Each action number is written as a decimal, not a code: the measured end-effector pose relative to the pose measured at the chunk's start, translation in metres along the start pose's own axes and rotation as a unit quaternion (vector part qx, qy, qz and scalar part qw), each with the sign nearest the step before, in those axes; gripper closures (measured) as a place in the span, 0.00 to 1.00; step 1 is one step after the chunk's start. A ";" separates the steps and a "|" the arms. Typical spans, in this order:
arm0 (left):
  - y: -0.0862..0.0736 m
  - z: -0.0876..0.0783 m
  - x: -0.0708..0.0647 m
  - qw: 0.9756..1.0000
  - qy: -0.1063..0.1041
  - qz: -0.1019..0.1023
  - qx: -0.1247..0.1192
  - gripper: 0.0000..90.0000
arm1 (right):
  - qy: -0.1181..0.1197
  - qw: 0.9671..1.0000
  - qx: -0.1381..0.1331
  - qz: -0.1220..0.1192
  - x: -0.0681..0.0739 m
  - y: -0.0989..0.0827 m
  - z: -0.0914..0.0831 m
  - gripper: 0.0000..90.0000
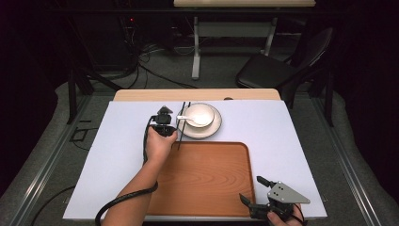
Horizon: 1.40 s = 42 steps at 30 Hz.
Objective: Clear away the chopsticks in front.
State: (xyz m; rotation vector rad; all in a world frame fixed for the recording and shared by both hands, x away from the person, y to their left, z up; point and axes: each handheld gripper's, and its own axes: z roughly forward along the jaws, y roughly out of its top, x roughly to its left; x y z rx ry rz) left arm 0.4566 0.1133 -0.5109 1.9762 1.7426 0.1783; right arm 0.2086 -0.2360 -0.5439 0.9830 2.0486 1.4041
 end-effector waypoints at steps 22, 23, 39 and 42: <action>-0.017 -0.044 0.045 0.998 -0.047 -0.019 -0.049 0.96 | -0.003 1.000 -0.001 0.003 0.000 0.000 0.001 0.16; -0.018 -0.046 0.047 0.997 -0.048 -0.020 -0.051 0.96 | -0.003 1.000 0.000 0.004 0.000 0.000 0.001 0.16; -0.067 -0.103 0.061 0.992 -0.084 0.021 -0.095 0.96 | -0.003 1.000 -0.001 0.009 -0.001 0.000 0.001 0.16; -0.084 -0.114 0.064 0.991 -0.081 0.034 -0.098 0.96 | -0.004 1.000 -0.001 0.010 -0.001 0.000 0.002 0.16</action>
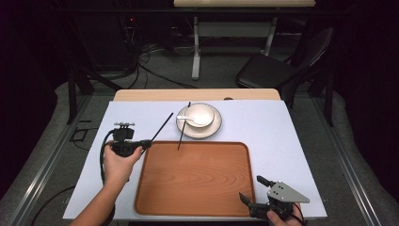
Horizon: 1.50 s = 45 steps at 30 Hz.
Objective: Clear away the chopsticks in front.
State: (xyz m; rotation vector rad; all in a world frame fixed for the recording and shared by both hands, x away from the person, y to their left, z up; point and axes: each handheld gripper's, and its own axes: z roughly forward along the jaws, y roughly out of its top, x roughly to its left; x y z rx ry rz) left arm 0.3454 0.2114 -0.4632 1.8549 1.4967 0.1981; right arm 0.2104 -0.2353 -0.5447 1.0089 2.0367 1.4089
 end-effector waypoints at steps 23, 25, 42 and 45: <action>-0.093 0.001 -0.004 0.997 0.029 0.012 0.067 0.96 | 0.003 1.000 0.003 0.017 -0.002 -0.001 0.001 0.16; -0.095 0.004 -0.004 0.997 0.027 0.009 0.069 0.96 | 0.003 1.000 0.002 0.018 -0.002 -0.001 0.001 0.16; -0.107 0.014 -0.008 0.997 0.025 0.010 0.077 0.95 | 0.005 1.000 0.001 0.016 -0.002 0.000 0.001 0.16; -0.108 0.013 -0.009 0.997 0.020 0.012 0.075 0.93 | 0.005 1.000 0.001 0.017 -0.002 0.000 0.000 0.16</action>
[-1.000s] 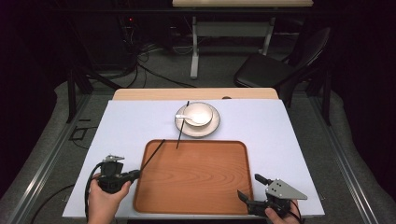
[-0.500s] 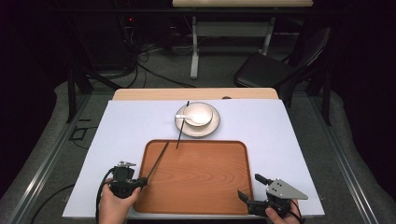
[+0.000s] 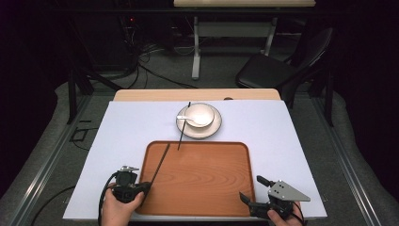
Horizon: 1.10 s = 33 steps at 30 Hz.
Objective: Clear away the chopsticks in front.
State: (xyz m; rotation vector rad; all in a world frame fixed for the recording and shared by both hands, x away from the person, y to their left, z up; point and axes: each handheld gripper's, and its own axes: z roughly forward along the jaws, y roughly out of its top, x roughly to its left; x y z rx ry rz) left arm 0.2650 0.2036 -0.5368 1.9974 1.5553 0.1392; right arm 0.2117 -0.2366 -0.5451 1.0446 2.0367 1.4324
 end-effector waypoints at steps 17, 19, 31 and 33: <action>0.008 -0.008 0.000 0.996 0.032 0.050 -0.059 0.62 | 0.002 1.000 0.000 0.001 0.001 0.000 0.001 0.16; 0.011 -0.010 0.001 0.996 0.035 0.054 -0.068 0.58 | 0.001 1.000 -0.001 0.000 0.000 0.000 0.001 0.16; 0.048 -0.018 0.007 0.990 0.045 0.078 -0.108 0.48 | 0.002 1.000 0.001 0.001 0.000 0.000 0.001 0.16; 0.056 -0.017 0.007 0.989 0.058 0.082 -0.104 0.46 | 0.003 1.000 0.001 0.000 0.001 0.000 0.001 0.16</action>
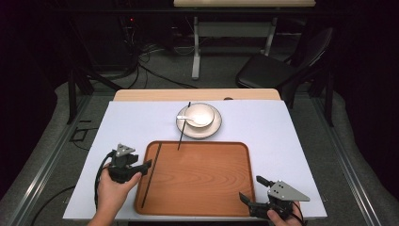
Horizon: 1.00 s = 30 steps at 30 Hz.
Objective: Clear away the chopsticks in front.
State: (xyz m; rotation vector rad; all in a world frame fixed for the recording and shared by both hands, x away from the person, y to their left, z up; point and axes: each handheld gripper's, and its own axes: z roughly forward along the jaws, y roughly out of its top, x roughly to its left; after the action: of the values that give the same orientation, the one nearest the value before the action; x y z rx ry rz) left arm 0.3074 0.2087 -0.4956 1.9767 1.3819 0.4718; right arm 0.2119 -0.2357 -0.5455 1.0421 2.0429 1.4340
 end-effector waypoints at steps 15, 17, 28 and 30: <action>0.047 0.021 0.007 1.000 0.026 -0.005 -0.011 0.44 | 0.000 1.000 0.001 0.001 0.000 0.000 0.000 0.16; 0.051 0.026 0.006 1.000 0.022 -0.015 -0.009 0.39 | 0.000 1.000 0.001 0.002 -0.001 0.000 0.001 0.16; 0.066 0.047 -0.009 1.000 0.014 -0.013 0.001 0.17 | 0.000 1.000 0.003 0.002 -0.001 -0.001 0.001 0.16; 0.068 0.051 -0.010 1.000 0.000 -0.018 0.018 0.17 | 0.001 1.000 0.002 0.002 -0.001 -0.001 0.001 0.16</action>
State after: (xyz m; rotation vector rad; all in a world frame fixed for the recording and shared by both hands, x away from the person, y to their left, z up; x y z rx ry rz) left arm 0.3822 0.1685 -0.4836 1.9770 1.4341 0.4322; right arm 0.2130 -0.2354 -0.5466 1.0475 2.0475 1.4326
